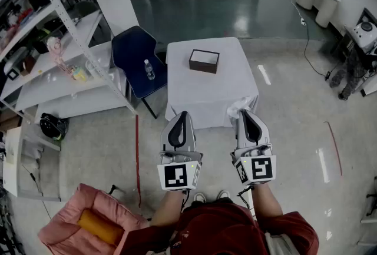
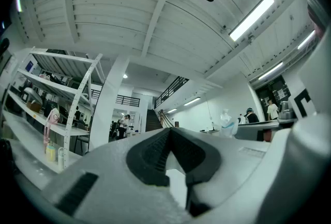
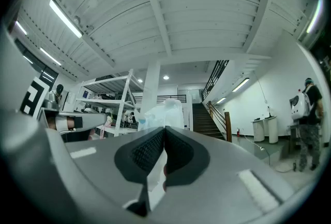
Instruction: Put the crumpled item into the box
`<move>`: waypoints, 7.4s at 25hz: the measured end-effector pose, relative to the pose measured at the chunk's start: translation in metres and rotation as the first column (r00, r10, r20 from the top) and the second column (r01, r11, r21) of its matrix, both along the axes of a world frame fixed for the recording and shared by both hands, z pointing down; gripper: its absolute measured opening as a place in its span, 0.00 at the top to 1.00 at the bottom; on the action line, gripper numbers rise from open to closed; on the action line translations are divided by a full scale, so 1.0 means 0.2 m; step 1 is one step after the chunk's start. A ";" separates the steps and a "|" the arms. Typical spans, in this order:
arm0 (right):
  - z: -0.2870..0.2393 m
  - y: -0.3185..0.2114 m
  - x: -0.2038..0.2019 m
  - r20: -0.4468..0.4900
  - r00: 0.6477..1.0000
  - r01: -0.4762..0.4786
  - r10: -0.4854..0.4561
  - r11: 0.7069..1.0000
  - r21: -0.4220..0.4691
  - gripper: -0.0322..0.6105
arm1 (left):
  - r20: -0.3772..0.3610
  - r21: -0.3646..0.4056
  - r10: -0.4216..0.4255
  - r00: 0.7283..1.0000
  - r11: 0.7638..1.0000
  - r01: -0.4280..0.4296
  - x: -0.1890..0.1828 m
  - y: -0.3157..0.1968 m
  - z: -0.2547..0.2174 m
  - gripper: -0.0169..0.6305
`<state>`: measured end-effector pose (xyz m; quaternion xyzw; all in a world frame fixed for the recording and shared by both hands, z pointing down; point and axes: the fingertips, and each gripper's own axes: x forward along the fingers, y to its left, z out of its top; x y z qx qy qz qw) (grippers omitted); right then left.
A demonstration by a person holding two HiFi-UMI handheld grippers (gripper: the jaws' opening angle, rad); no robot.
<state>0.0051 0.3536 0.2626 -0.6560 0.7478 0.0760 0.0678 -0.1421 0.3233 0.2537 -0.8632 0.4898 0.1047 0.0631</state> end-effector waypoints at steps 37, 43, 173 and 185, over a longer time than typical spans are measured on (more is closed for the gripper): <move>0.15 0.39 0.52 0.030 0.998 0.059 -0.058 0.998 -0.037 0.94 | 0.042 -0.002 -0.024 0.999 1.000 0.024 0.59 0.40 0.06 0.97; 0.19 0.25 0.56 0.032 0.999 0.042 -0.040 0.998 -0.055 0.94 | -0.010 0.005 -0.044 0.999 0.999 0.044 0.62 0.27 0.05 0.97; 0.59 -3.17 0.62 -0.058 0.984 0.143 -0.168 0.943 -0.301 0.94 | -0.003 -0.131 -0.060 0.998 0.990 0.059 0.82 -3.04 0.39 0.97; 0.85 -3.31 0.50 -0.065 0.971 0.182 -0.229 0.890 -0.419 0.94 | -0.002 -0.147 -0.071 0.997 0.987 0.070 0.74 -3.12 0.48 0.97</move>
